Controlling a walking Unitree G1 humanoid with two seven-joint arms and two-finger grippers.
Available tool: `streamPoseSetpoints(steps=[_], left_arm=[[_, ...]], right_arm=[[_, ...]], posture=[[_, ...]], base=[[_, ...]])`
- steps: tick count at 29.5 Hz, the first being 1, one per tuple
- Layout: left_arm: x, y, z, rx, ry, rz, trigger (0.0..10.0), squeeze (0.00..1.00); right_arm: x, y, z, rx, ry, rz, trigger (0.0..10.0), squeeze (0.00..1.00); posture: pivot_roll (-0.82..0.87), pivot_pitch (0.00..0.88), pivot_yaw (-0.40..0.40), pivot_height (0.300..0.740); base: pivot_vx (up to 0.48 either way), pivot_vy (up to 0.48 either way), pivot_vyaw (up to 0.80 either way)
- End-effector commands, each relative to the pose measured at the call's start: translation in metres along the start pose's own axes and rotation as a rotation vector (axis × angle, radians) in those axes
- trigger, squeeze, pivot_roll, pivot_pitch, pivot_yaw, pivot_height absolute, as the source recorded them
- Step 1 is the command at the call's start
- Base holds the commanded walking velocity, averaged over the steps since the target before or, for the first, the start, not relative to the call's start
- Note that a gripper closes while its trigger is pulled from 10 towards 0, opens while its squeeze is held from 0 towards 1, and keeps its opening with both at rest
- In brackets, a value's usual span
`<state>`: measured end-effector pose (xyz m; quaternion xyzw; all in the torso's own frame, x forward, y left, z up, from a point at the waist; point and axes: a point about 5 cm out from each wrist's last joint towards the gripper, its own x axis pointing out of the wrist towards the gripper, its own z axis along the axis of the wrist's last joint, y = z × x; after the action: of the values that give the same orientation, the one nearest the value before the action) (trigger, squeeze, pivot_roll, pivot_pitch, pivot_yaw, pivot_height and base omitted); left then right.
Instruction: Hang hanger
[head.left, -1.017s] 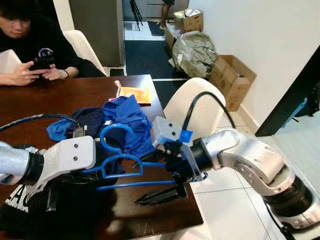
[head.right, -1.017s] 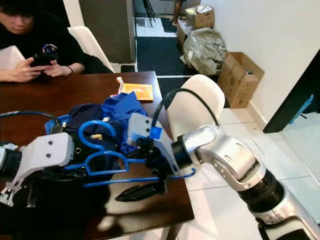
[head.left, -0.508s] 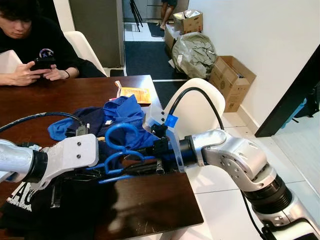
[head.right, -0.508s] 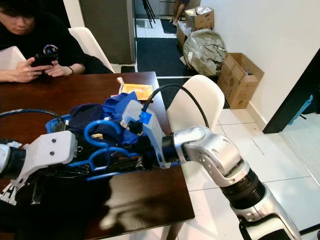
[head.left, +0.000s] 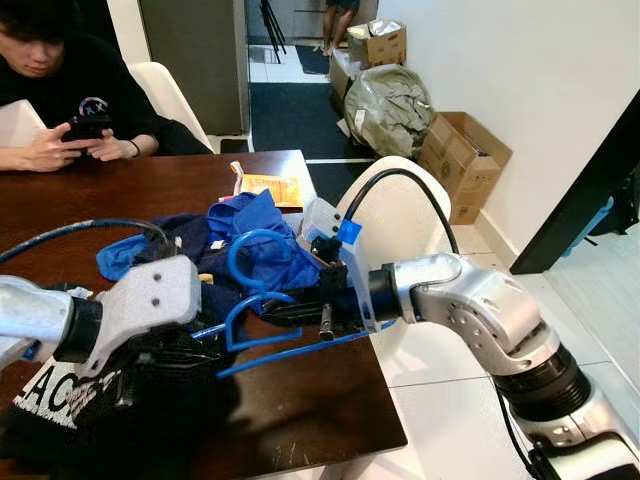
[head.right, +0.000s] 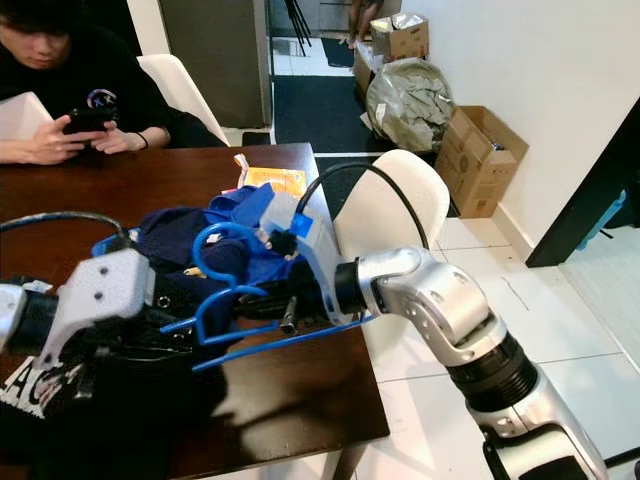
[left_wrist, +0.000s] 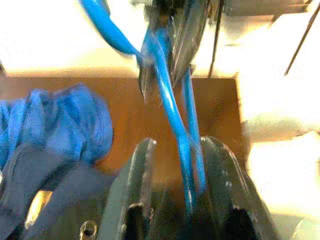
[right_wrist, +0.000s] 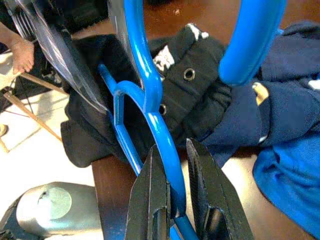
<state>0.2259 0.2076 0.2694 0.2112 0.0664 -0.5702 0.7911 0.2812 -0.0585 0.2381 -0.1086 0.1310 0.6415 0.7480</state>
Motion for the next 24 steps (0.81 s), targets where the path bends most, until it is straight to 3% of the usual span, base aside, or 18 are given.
streamPoseSetpoints(steps=[1,2,3,4,5,6,7,9,10,11,13,14,15,16,17,19,23,24], left_arm=[[-0.020,0.003,0.001,-0.115,-0.114,-0.006,10.0,1.00],[-0.035,0.002,-0.001,-0.157,-0.154,-0.012,10.0,1.00],[-0.035,0.002,-0.001,-0.157,-0.154,-0.012,10.0,1.00],[-0.049,0.001,-0.003,-0.185,-0.170,-0.010,10.0,1.00],[-0.049,0.001,-0.003,-0.185,-0.170,-0.010,10.0,1.00],[-0.061,0.001,-0.007,-0.200,-0.156,0.010,10.0,1.00],[-0.078,0.006,-0.022,-0.208,-0.041,0.140,10.0,1.00],[-0.078,0.006,-0.022,-0.208,-0.041,0.140,10.0,1.00],[-0.090,0.004,-0.039,-0.233,0.083,0.253,10.0,0.94],[-0.089,-0.006,-0.054,-0.247,0.166,0.290,10.0,0.01],[-0.089,-0.006,-0.054,-0.247,0.166,0.290,10.0,0.01],[-0.079,-0.019,-0.065,-0.265,0.204,0.286,10.0,0.00],[-0.079,-0.019,-0.065,-0.265,0.204,0.286,10.0,0.00],[-0.057,-0.034,-0.078,-0.291,0.229,0.252,10.0,0.00],[-0.057,-0.034,-0.078,-0.291,0.229,0.252,10.0,0.00],[-0.011,-0.056,-0.113,-0.301,0.360,0.255,10.0,0.00],[-0.002,-0.060,-0.124,-0.294,0.400,0.277,10.0,0.00],[0.000,-0.050,-0.135,-0.247,0.460,0.385,10.0,0.00]], right_arm=[[-0.008,-0.007,0.003,-0.018,-0.019,-0.042,0.0,0.00],[-0.011,-0.011,0.003,-0.017,-0.023,-0.067,0.0,0.00],[-0.011,-0.011,0.003,-0.017,-0.023,-0.067,0.0,0.00],[-0.014,-0.014,0.003,-0.019,-0.025,-0.090,0.0,0.00],[-0.014,-0.014,0.003,-0.019,-0.025,-0.090,0.0,0.00],[-0.018,-0.018,0.002,-0.027,-0.023,-0.115,0.0,0.00],[-0.028,-0.026,0.002,-0.044,-0.017,-0.173,0.0,0.00],[-0.028,-0.026,0.002,-0.044,-0.017,-0.173,0.0,0.00],[-0.043,-0.041,0.002,-0.075,-0.002,-0.286,0.0,0.00],[-0.060,-0.056,0.002,-0.120,0.022,-0.400,0.0,0.00],[-0.060,-0.056,0.002,-0.120,0.022,-0.400,0.0,0.00],[-0.075,-0.067,0.002,-0.166,0.052,-0.489,0.0,0.00],[-0.075,-0.067,0.002,-0.166,0.052,-0.489,0.0,0.00],[-0.089,-0.076,0.003,-0.211,0.088,-0.551,0.0,0.00],[-0.089,-0.076,0.003,-0.211,0.088,-0.551,0.0,0.00],[-0.116,-0.080,0.012,-0.324,0.138,-0.558,0.0,0.00],[-0.124,-0.081,0.016,-0.347,0.144,-0.561,0.0,0.00],[-0.137,-0.083,0.022,-0.371,0.131,-0.578,0.0,0.00]], posture=[[0.11,0.059,-0.045,0.740],[0.11,0.058,-0.050,0.740],[0.11,0.058,-0.050,0.740],[0.11,0.060,-0.050,0.740],[0.11,0.060,-0.050,0.740],[0.11,0.061,-0.049,0.740],[0.12,0.062,-0.052,0.740],[0.12,0.062,-0.052,0.740],[0.13,0.060,-0.054,0.740],[0.13,0.059,-0.058,0.740],[0.13,0.059,-0.058,0.740],[0.13,0.059,-0.060,0.740],[0.13,0.059,-0.060,0.740],[0.13,0.059,-0.063,0.740],[0.13,0.059,-0.063,0.740],[0.12,0.054,-0.075,0.740],[0.12,0.054,-0.075,0.740],[0.13,0.047,-0.077,0.740]], base=[[0.000,0.000,0.00],[0.000,0.000,0.00],[0.000,0.000,0.00],[0.000,0.000,0.00],[0.000,0.000,0.00],[0.000,0.000,0.00],[0.000,0.000,0.00],[0.000,0.000,0.00],[0.000,0.000,0.00],[0.000,0.000,0.00],[0.000,0.000,0.00],[0.000,0.000,0.00],[0.000,0.000,0.00],[0.000,0.000,0.00],[0.000,0.000,0.00],[0.000,0.000,0.00],[0.000,0.000,0.00],[0.000,0.000,0.00]])
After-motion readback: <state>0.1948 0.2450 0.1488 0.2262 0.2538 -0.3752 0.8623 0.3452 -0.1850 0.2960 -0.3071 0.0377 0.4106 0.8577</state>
